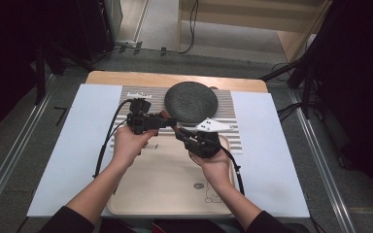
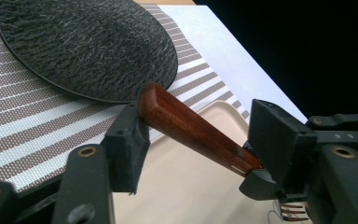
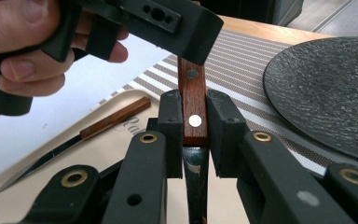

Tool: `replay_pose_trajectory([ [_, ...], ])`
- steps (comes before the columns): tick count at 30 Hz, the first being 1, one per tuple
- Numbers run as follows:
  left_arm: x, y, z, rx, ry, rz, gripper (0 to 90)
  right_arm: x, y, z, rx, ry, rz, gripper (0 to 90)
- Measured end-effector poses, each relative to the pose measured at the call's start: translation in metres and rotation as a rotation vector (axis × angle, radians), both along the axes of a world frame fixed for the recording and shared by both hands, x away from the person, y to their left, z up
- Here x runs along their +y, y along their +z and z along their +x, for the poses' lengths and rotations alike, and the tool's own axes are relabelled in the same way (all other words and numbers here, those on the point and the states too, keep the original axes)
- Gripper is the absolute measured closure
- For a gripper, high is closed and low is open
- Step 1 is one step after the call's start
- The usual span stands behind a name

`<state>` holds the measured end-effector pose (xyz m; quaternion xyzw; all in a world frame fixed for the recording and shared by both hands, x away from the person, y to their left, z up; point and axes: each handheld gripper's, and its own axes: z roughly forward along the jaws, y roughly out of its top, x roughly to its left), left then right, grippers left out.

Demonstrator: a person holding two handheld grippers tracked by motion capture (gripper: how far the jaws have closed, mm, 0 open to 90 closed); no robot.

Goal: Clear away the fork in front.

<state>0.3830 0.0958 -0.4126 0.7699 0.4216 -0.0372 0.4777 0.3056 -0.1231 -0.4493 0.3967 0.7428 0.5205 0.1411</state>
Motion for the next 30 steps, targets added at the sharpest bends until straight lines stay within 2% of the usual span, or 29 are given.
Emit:
replay_pose_trajectory([
  [2, -0.0006, -0.0008, 0.0002, 0.01, -0.003, -0.004, 44.3, 0.0005, 0.0002, 0.0, -0.003, -0.004, 0.006, 75.0],
  [6, -0.0012, -0.0018, 0.001, 0.04, -0.01, -0.049, 50.7, 0.0014, 0.0005, 0.0004, -0.006, -0.008, 0.014, 75.0],
  [13, 0.0013, -0.0027, 0.0029, 0.071, -0.007, -0.09, 61.4, 0.0007, 0.0012, 0.0008, -0.012, -0.01, 0.02, 75.0],
  [23, 0.0026, -0.0014, 0.001, 0.07, -0.016, -0.123, 69.3, 0.0014, 0.0012, 0.0005, -0.012, -0.007, 0.017, 75.0],
  [26, 0.0038, -0.0026, 0.0011, 0.087, -0.02, -0.156, 72.2, 0.0017, 0.0011, 0.0005, -0.016, -0.005, 0.014, 74.9],
  [30, 0.004, -0.0028, 0.0014, 0.103, -0.034, -0.171, 76.0, 0.0028, 0.0006, 0.0005, -0.003, 0.0, 0.008, 75.0],
])
